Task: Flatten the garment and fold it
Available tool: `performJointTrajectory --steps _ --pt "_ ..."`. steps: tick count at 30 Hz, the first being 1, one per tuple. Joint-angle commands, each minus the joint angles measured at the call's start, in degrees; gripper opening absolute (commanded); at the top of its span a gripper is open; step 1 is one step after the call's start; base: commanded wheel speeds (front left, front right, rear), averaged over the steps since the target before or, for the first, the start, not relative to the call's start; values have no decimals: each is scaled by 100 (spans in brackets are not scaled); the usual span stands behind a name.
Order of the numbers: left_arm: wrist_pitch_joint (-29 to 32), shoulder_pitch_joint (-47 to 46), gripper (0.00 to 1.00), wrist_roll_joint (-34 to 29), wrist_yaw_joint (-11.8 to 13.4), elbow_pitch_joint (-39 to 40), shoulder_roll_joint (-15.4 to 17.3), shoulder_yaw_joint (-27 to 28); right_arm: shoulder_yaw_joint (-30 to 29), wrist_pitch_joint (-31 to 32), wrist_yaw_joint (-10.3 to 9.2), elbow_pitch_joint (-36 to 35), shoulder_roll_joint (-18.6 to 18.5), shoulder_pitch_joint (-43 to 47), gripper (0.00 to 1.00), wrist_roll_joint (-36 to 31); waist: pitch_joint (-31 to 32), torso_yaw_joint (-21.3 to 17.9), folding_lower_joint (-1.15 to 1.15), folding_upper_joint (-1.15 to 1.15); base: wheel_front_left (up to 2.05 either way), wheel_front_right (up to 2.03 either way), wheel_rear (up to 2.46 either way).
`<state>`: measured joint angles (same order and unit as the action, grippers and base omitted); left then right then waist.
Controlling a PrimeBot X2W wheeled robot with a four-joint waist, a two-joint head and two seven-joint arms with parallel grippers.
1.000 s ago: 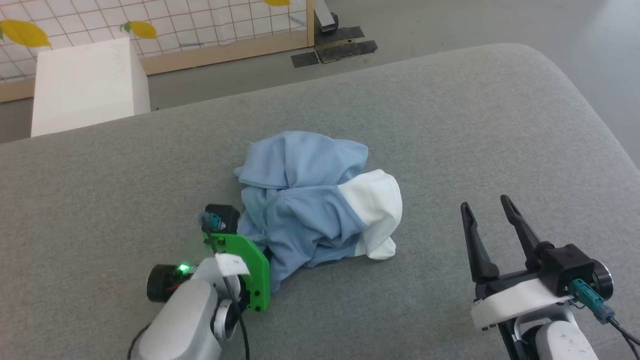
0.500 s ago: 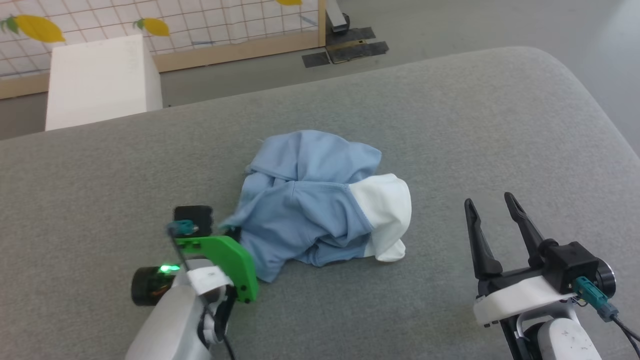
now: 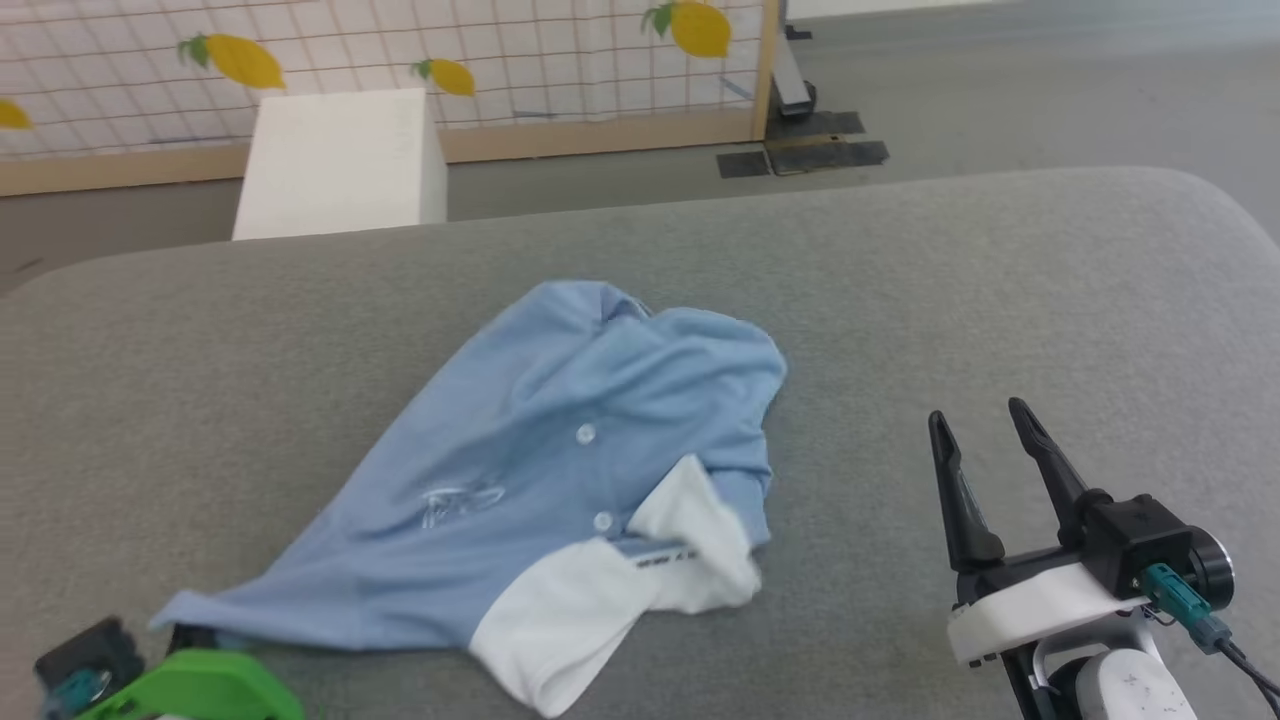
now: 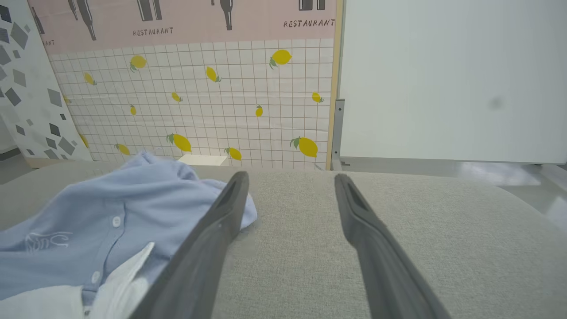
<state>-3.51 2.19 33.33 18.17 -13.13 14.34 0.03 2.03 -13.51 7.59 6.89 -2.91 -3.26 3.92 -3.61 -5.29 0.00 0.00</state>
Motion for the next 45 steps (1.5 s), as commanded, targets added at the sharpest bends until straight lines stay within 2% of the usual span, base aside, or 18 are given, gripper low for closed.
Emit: performJointTrajectory --steps 1,2,3,4,7,10,13,16,20,23,27,31,36,38,40,45 --pt "45 184 0 20 94 59 72 83 -2 42 -10 -55 3 59 100 -34 126 256 0 0 0 0 0" --pt "90 254 15 38 118 74 83 101 2 56 -10 -65 3 71 100 -40 133 299 0 0 0 0 0" --pt "152 318 62 54 102 101 97 82 11 72 -10 -73 3 84 100 -50 138 349 0 0 0 0 0" --pt "175 345 100 81 78 135 92 74 20 87 -10 -81 3 91 100 -60 136 383 0 0 0 0 0" --pt "35 337 100 155 -66 298 29 58 25 153 -10 -116 3 113 100 -76 128 511 0 0 0 0 0" --pt "-478 244 100 127 -73 490 -53 199 60 232 -10 -158 3 119 100 -97 106 610 0 0 0 0 0" --pt "-954 125 100 -87 -93 712 -80 266 130 415 -10 -174 3 103 100 -112 50 731 0 0 0 0 0" --pt "-1111 6 100 -372 -161 1003 -186 249 272 794 -10 -113 3 36 100 -138 -38 847 0 0 0 0 0" --pt "-1144 -207 100 -854 -416 1381 -424 184 461 1661 -10 91 3 -185 100 -129 -239 1034 0 0 0 0 0" --pt "-1146 -344 100 -1196 -690 1523 -723 182 619 2539 -10 321 3 -448 100 -79 -408 1171 0 0 0 0 0" --pt "-1147 -447 100 -1487 -906 1549 -988 118 773 3629 -10 602 3 -841 100 11 -612 1344 0 0 0 0 0" --pt "-1148 -626 100 -1597 -1124 1440 -1093 168 999 4658 -10 846 -69 -1153 100 18 -777 1505 0 0 0 0 0" --pt "-1148 -739 100 -1649 -1234 1349 -1137 240 1271 5793 -10 1034 -240 -1292 100 270 -887 1614 0 0 0 0 0" --pt "-1148 -750 100 -1613 -1239 1332 -1142 233 1321 6058 -10 991 -317 -1302 0 404 -900 1633 0 0 0 0 0" --pt "-1148 -726 100 -1562 -1187 1344 -1144 174 1243 5993 -10 845 -425 -1327 0 377 -891 1631 0 0 0 0 0" --pt "-1148 -638 100 -1556 -1121 1309 -1145 89 512 4878 -10 424 -459 -1364 0 -261 -737 1510 0 0 0 0 0"
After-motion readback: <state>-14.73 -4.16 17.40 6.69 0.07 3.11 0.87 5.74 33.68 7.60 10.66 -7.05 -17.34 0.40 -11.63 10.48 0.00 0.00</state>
